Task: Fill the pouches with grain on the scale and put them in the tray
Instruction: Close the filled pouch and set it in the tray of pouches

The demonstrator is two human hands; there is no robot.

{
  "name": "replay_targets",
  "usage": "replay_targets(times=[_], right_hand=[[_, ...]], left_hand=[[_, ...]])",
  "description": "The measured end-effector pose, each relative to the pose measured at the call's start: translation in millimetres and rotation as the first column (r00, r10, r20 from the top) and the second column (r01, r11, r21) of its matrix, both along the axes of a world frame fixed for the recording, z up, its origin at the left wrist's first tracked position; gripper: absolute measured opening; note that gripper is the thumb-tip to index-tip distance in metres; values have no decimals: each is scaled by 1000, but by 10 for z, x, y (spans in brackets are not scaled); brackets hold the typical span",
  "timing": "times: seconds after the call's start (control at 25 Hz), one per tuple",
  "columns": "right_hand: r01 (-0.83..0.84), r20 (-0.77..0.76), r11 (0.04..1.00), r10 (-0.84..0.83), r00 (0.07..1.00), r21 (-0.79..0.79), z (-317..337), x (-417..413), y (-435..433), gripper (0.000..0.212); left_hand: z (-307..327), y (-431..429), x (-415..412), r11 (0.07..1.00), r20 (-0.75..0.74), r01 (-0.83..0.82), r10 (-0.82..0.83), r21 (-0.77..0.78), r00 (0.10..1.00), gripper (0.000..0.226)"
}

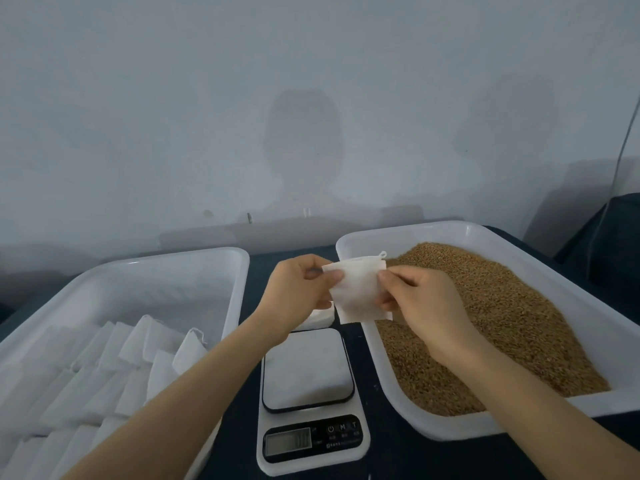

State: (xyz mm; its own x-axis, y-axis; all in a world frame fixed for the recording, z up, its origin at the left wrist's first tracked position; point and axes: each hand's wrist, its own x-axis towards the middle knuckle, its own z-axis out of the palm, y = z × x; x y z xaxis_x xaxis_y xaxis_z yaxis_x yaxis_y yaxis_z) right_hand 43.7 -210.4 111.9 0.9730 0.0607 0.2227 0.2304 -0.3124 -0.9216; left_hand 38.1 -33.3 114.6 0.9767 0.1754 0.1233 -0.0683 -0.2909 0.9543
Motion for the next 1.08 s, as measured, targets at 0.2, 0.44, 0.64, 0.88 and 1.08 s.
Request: replay_targets(times=[0.2,0.44,0.64,0.88,1.08], right_hand=[[-143,171,968,180,969,-207,45,10,224,8],[-266,82,890,316,945,-371,-148,9,522,9],[-272,54,856,328,943,-440,-323,21,546,7],[-228,83,859,297,951,-459,-402,26,459,4],[-246,54,853,304,951,-460,-418,18,444,11]], left_hand=[[-40,456,-250,997,21,-22,20,75,1000,13],[-180,752,-466,969,-25,-55,63,241,998,8],[-330,722,-540,942,-29,-54,67,331,997,10],[-396,671,-529,875,-14,-35,48,483,999,5],[-425,682,-540,870,-13,-21,31,493,999,14]])
